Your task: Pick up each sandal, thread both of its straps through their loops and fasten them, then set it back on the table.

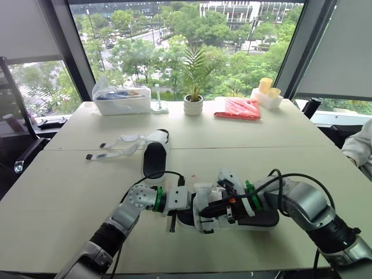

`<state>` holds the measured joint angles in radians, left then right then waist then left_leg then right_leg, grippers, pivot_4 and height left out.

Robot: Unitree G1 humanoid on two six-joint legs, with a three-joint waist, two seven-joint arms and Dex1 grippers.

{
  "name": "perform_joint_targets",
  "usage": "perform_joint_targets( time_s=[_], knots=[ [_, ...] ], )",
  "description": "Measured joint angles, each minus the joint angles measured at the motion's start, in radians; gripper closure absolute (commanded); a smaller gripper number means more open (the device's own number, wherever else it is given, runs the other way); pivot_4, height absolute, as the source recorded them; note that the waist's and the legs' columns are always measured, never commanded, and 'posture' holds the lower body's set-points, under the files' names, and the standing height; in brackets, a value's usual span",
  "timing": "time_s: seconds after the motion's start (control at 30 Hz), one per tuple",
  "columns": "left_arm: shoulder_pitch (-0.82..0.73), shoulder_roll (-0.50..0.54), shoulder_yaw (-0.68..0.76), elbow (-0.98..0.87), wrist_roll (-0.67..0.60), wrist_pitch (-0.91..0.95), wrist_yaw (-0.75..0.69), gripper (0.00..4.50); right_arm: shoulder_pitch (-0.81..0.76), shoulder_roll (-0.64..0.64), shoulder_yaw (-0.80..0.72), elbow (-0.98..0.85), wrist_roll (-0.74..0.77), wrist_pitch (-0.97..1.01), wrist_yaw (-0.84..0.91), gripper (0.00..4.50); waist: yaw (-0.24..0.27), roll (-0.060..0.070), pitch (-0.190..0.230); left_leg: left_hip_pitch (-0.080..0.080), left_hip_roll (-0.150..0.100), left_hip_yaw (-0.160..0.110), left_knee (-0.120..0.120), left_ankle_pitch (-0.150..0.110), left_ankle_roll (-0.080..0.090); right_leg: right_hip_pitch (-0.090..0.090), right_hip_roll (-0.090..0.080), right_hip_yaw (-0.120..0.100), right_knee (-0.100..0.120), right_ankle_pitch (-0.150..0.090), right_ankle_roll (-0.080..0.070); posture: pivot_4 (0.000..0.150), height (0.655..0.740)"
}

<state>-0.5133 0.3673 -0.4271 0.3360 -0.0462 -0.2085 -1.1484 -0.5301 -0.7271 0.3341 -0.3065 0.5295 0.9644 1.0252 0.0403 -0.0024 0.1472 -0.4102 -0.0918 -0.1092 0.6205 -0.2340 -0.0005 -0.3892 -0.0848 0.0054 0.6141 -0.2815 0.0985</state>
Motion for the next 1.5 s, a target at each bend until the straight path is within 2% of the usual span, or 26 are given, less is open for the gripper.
perform_joint_targets(
  time_s=[0.1,0.17,0.33,0.47,0.57,0.67,0.77,1.1,1.5],
  knots=[
    [0.000,-0.001,0.000,0.000,0.000,0.000,0.000,4.50,0.016,-0.008,-0.007,-0.029,0.004,0.002,0.005,3.58,0.001,0.000,0.000,0.000,0.000,0.000,0.000,0.000,0.000,0.000,0.000,0.000,0.000,0.000,0.000,0.150,0.7400],
    [-0.001,-0.003,-0.002,0.000,0.000,0.000,0.000,4.50,0.033,-0.026,-0.023,-0.066,0.030,0.018,0.020,2.71,0.003,0.000,0.000,-0.001,0.000,0.000,0.000,0.000,0.000,0.000,-0.001,-0.001,0.000,0.000,0.000,0.150,0.7400],
    [-0.001,-0.007,-0.004,-0.002,0.000,0.000,0.003,4.50,0.088,-0.117,-0.134,-0.178,0.154,0.108,0.046,0.10,0.005,-0.001,0.002,-0.003,0.000,0.000,0.000,0.000,0.000,0.000,-0.003,-0.004,-0.001,0.000,0.000,0.150,0.7400],
    [0.001,-0.006,-0.003,-0.004,0.000,0.000,0.003,4.50,0.181,-0.212,-0.289,-0.262,0.291,0.223,0.048,0.04,0.003,-0.001,0.002,-0.004,0.001,0.000,0.000,0.000,0.000,0.000,-0.004,-0.006,-0.002,0.000,0.001,0.150,0.7400],
    [0.000,-0.005,-0.003,-0.004,0.000,0.000,0.004,4.50,0.283,-0.208,-0.352,-0.283,0.356,0.271,0.007,0.04,0.002,-0.001,0.002,-0.005,0.002,0.000,0.000,0.000,0.000,0.000,-0.004,-0.007,-0.002,0.000,0.001,0.150,0.7400],
    [-0.001,-0.006,-0.004,-0.004,0.000,0.000,0.005,4.50,0.390,-0.182,-0.349,-0.290,0.343,0.242,-0.053,0.04,0.002,-0.001,0.002,-0.006,0.002,0.000,0.000,0.000,0.000,-0.001,-0.004,-0.008,-0.002,-0.001,0.001,0.150,0.7400],
    [-0.001,-0.006,-0.004,-0.004,0.000,-0.001,0.005,4.50,0.466,-0.109,-0.309,-0.272,0.268,0.147,-0.115,0.04,0.000,-0.001,0.002,-0.006,0.002,0.000,0.000,0.000,0.000,-0.001,-0.005,-0.008,-0.002,-0.001,0.001,0.150,0.7400],
    [-0.003,-0.006,-0.006,-0.003,0.000,-0.002,0.005,4.50,0.474,-0.059,-0.266,-0.260,0.229,0.066,-0.174,0.04,0.002,0.001,0.003,-0.007,0.002,0.000,0.000,0.000,0.000,-0.001,-0.005,-0.009,-0.002,0.000,0.001,0.150,0.7400],
    [-0.009,-0.006,-0.010,0.002,0.000,-0.002,0.006,4.50,0.481,-0.060,-0.306,-0.333,0.242,0.053,-0.229,0.04,0.002,0.001,0.003,-0.007,0.002,0.000,0.000,0.000,0.000,-0.001,-0.005,-0.009,-0.002,-0.001,0.001,0.150,0.7400]
  ],
)
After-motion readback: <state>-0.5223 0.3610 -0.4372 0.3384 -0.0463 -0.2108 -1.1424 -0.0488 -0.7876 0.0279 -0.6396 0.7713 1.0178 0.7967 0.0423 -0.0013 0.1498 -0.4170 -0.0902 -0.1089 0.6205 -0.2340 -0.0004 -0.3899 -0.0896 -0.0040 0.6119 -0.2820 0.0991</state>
